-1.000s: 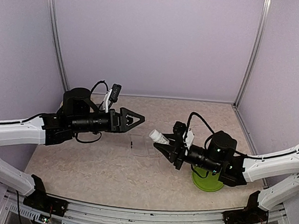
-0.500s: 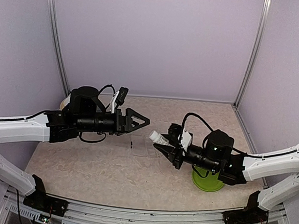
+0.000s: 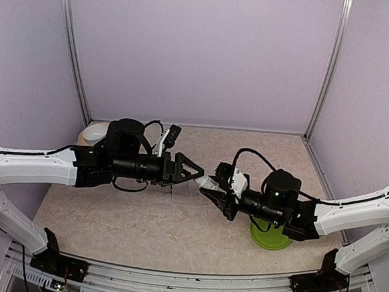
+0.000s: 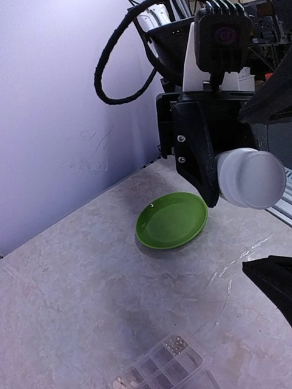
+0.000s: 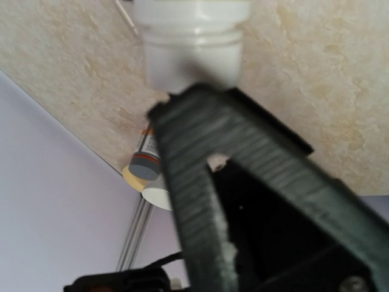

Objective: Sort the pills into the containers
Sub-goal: Screw the lid of the pill bottle onto the pill bottle.

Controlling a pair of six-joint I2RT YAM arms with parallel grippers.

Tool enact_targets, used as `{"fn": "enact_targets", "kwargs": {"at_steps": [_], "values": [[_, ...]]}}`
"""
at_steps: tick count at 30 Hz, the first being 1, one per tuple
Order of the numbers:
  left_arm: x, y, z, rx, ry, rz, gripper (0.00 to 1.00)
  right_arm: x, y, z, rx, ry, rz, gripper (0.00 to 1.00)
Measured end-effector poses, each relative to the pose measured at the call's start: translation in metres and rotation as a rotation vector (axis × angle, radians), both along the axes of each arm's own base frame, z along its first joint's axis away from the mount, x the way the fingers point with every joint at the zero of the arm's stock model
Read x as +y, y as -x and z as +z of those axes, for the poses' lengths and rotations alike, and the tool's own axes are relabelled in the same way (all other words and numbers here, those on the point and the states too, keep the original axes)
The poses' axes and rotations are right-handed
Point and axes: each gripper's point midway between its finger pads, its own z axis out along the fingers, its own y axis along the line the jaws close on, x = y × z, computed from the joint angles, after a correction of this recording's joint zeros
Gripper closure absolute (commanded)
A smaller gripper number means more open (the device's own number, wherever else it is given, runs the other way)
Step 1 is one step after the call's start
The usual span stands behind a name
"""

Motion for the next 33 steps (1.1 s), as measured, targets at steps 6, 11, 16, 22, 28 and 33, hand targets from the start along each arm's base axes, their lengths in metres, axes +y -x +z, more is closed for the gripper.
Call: {"fn": "enact_targets", "kwargs": {"at_steps": [6, 11, 16, 22, 28, 33], "values": [[-0.0043, 0.0047, -0.005, 0.013, -0.006, -0.024, 0.34, -0.0006, -0.0036, -0.005, 0.005, 0.015, -0.02, 1.0], [-0.006, 0.0062, -0.0073, 0.022, -0.007, -0.035, 0.38, -0.0003, -0.003, -0.0048, 0.004, 0.015, -0.019, 1.0], [-0.0075, 0.0068, -0.0049, 0.019, 0.005, -0.043, 0.44, 0.0009, -0.0011, -0.0056, 0.004, 0.017, -0.013, 1.0], [-0.009, 0.0073, -0.0014, 0.018, 0.021, -0.049, 0.53, 0.0029, -0.0006, -0.0086, 0.006, 0.025, -0.01, 1.0], [-0.0089, 0.0061, -0.0032, 0.023, 0.018, -0.044, 0.62, 0.0032, -0.0006, -0.007, 0.004, 0.02, -0.012, 1.0], [-0.0085, 0.0047, -0.004, 0.018, 0.014, -0.039, 0.71, 0.0036, -0.0004, -0.0046, 0.0, 0.012, -0.011, 1.0]]}}
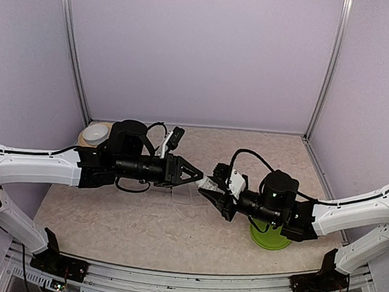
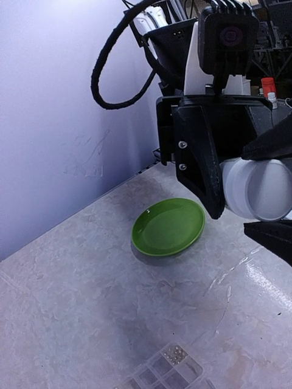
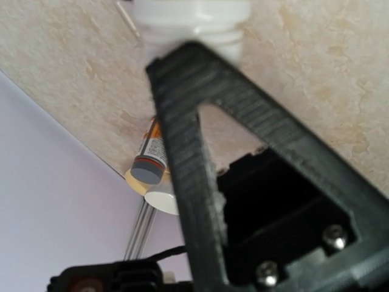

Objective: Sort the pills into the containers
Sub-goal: Screw the lid of the pill bottle onto the pill bottle.

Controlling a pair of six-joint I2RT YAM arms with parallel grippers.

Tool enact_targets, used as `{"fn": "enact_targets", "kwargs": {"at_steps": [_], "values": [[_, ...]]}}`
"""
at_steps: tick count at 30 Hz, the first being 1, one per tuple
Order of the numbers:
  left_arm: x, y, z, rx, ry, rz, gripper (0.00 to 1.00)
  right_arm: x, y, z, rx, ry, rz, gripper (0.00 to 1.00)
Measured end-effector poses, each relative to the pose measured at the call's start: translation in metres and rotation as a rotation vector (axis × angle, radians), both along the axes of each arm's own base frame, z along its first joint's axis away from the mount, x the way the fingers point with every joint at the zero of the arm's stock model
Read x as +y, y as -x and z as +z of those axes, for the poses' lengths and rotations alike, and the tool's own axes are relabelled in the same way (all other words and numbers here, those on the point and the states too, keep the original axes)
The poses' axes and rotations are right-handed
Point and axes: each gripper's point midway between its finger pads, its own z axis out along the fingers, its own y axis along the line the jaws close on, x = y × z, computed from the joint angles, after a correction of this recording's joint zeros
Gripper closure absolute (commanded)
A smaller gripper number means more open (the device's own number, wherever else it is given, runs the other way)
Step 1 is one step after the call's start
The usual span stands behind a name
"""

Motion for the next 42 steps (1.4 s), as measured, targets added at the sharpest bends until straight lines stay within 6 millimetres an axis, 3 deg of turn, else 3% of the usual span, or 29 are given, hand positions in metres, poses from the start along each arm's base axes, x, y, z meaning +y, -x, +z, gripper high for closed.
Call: {"fn": "enact_targets", "kwargs": {"at_steps": [11, 33, 39, 42], "values": [[-0.002, 0.008, 0.014, -0.133, 0.053, -0.069, 0.76, -0.002, 0.008, 0.014, 0.061, -0.067, 0.034, 1.0], [0.002, 0.079, 0.074, -0.528, 0.198, -0.327, 0.78, 0.0, 0.077, 0.072, 0.483, -0.359, 0.404, 1.0], [0.001, 0.094, 0.08, -0.582, 0.219, -0.37, 0.39, -0.001, 0.088, 0.078, 0.557, -0.383, 0.464, 1.0], [-0.001, 0.099, 0.08, -0.576, 0.22, -0.373, 0.32, -0.001, 0.086, 0.074, 0.543, -0.364, 0.446, 1.0]]}}
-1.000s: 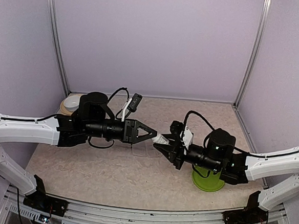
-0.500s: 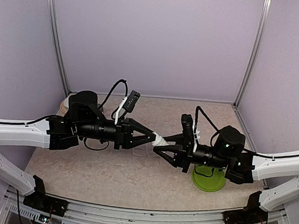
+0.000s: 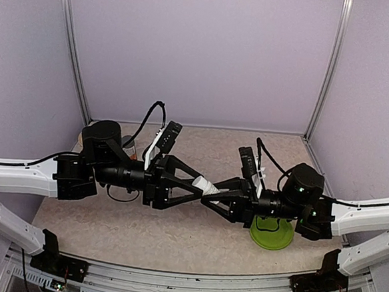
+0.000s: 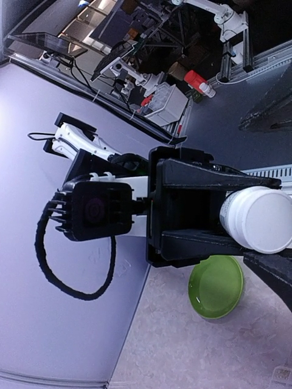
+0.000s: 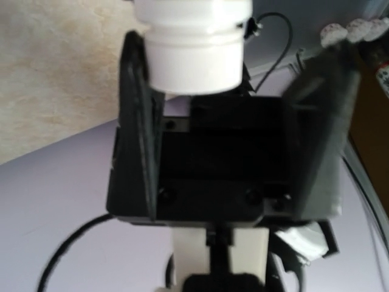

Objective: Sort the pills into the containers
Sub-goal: Screw the lid of the pill bottle onto the pill bottle.

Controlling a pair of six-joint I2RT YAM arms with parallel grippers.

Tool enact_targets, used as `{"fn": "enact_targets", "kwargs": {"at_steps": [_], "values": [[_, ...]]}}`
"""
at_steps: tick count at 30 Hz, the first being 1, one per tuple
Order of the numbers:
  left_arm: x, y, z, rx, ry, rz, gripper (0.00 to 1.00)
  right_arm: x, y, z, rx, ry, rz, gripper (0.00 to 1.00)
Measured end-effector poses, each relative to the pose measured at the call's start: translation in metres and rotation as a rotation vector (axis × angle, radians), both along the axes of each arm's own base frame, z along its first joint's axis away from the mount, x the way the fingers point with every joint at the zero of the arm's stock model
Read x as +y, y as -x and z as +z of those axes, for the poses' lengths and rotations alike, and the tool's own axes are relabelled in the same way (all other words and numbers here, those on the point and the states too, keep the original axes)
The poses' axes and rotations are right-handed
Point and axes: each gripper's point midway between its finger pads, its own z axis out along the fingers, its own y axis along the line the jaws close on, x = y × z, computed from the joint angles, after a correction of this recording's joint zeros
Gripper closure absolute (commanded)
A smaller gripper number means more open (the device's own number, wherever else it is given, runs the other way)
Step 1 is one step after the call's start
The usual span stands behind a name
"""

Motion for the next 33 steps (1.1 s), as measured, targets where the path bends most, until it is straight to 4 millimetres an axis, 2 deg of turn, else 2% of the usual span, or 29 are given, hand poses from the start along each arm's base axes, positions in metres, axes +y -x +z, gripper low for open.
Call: {"fn": "enact_targets", "kwargs": {"at_steps": [7, 13, 22, 27, 33], "values": [[-0.001, -0.009, 0.0, 0.116, -0.03, 0.062, 0.26, -0.001, -0.014, -0.008, -0.153, 0.089, -0.1, 1.0], [-0.001, -0.028, 0.007, 0.234, -0.061, 0.139, 0.26, -0.005, -0.029, -0.008, -0.309, 0.158, -0.194, 1.0], [0.003, -0.054, -0.016, 0.382, -0.124, 0.215, 0.27, -0.009, -0.043, -0.028, -0.439, 0.286, -0.274, 1.0], [0.001, -0.063, -0.038, 0.447, -0.177, 0.236, 0.34, -0.009, -0.043, -0.03, -0.502, 0.312, -0.291, 1.0], [-0.002, -0.064, -0.048, 0.481, -0.202, 0.229, 0.46, -0.004, -0.045, -0.043, -0.56, 0.369, -0.31, 1.0]]}}
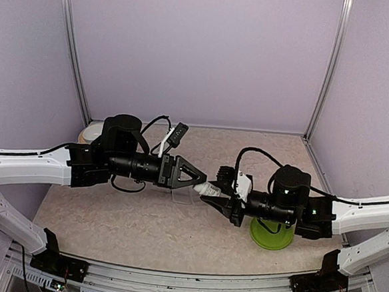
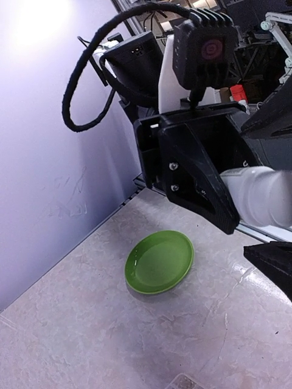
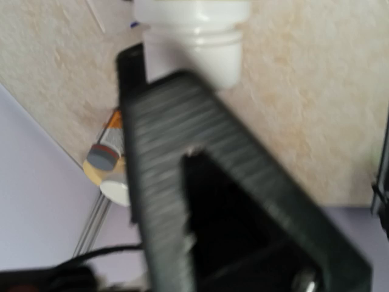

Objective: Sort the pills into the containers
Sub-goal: Screw the lid of the pill bottle onto the pill bottle.

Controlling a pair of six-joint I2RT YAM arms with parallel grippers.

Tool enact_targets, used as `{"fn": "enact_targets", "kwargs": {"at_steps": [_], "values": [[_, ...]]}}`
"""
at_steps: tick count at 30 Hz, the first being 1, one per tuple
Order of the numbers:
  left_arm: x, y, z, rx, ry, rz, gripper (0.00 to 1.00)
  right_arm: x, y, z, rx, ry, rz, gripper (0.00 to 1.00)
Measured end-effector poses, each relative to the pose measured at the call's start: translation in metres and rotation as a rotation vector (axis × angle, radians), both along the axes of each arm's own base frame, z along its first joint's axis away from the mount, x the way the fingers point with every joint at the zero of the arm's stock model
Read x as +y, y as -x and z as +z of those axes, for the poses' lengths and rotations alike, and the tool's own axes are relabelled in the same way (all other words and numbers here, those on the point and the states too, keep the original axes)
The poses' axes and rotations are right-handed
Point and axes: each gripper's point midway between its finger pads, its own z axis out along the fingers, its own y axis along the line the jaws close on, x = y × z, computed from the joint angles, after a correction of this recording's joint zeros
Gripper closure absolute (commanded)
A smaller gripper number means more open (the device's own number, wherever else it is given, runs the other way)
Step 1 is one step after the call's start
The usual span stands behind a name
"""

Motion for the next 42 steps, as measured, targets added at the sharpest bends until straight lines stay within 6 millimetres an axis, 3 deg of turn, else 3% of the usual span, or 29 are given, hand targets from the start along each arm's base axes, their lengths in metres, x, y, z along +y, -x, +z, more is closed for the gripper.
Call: {"fn": "enact_targets", "kwargs": {"at_steps": [5, 9, 15, 25, 33, 42], "values": [[-0.001, 0.001, -0.003, 0.016, -0.004, -0.011, 0.53, 0.004, -0.002, -0.015, -0.022, 0.056, -0.024, 1.0], [-0.001, -0.001, -0.005, 0.021, -0.006, -0.012, 0.47, 0.003, -0.005, -0.015, -0.035, 0.064, -0.048, 1.0], [0.0, -0.003, -0.006, 0.027, -0.008, -0.01, 0.47, -0.001, -0.008, -0.009, -0.054, 0.057, -0.068, 1.0], [-0.001, -0.004, -0.01, 0.034, -0.014, -0.01, 0.62, -0.005, -0.013, -0.006, -0.067, 0.055, -0.101, 1.0], [-0.002, -0.004, -0.013, 0.039, -0.02, -0.019, 0.84, -0.006, -0.016, -0.006, -0.069, 0.057, -0.12, 1.0], [-0.002, -0.002, -0.013, -0.035, -0.011, -0.04, 0.91, -0.004, -0.012, -0.007, -0.029, 0.038, -0.101, 1.0]]}}
